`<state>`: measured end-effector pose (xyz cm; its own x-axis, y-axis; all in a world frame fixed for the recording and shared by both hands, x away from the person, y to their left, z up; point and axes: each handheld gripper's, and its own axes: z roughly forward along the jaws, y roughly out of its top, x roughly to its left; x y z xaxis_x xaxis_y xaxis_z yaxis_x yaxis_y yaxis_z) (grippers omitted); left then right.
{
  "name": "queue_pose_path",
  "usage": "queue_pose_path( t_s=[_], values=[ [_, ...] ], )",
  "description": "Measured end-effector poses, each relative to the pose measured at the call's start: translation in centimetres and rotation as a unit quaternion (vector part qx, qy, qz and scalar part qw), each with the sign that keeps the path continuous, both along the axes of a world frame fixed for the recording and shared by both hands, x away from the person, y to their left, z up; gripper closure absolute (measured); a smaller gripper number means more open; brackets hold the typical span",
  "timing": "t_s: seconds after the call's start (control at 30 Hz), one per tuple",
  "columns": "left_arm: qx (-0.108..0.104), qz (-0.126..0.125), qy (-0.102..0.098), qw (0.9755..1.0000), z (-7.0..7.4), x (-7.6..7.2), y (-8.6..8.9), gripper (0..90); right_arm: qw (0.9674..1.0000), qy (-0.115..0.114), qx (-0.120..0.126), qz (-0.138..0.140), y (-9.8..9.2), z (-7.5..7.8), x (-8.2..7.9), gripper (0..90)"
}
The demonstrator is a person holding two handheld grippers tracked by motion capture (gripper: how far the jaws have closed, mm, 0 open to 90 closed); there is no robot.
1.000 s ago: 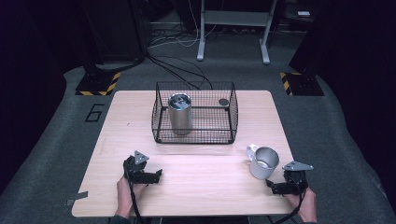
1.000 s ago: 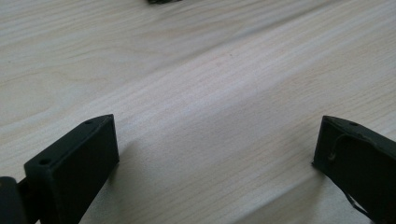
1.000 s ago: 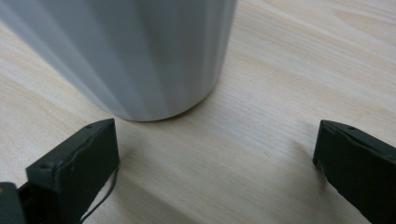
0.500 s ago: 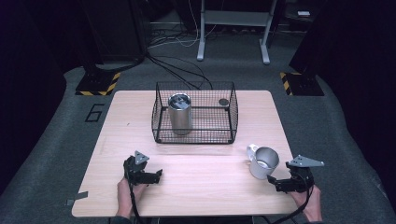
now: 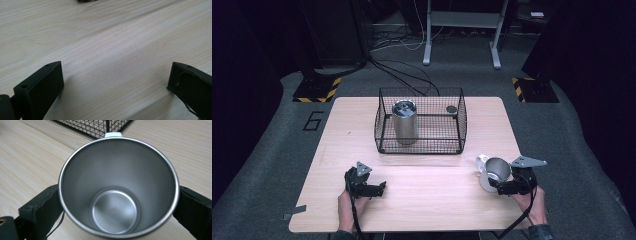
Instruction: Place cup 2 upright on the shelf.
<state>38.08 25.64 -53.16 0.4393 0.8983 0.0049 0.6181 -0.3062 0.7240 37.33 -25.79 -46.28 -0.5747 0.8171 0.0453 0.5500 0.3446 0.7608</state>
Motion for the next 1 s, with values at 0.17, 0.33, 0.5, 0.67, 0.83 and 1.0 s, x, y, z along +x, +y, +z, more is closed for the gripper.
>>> queue_pose_path(
  t_s=[0.17,0.33,0.5,0.67,0.83,1.0],
  values=[
    [0.003,0.001,0.0,1.0,0.0,0.0,0.0,0.0,1.0,0.005,-0.007,-0.003,0.6,-0.1,0.3,3.1],
    [0.002,0.003,0.0,1.0,0.0,0.1,-0.1,0.0,0.9999,0.006,-0.011,-0.004,0.6,0.0,0.3,5.8],
    [0.002,0.006,0.0,1.0,0.0,0.1,-0.1,0.0,0.9998,-0.003,-0.016,-0.01,0.8,0.0,0.3,6.5],
    [0.001,0.007,0.0,1.0,0.0,0.1,-0.2,0.0,0.9997,-0.013,-0.015,-0.014,0.9,0.5,-0.1,6.6],
    [0.004,0.004,0.003,1.0,0.1,0.1,-0.1,0.0,0.9997,-0.021,-0.005,-0.006,1.1,1.8,-0.2,6.6],
    [0.004,0.004,0.003,1.0,0.1,0.1,-0.1,0.0,0.9996,-0.028,-0.005,-0.001,1.7,2.7,-0.2,6.6]
  ],
)
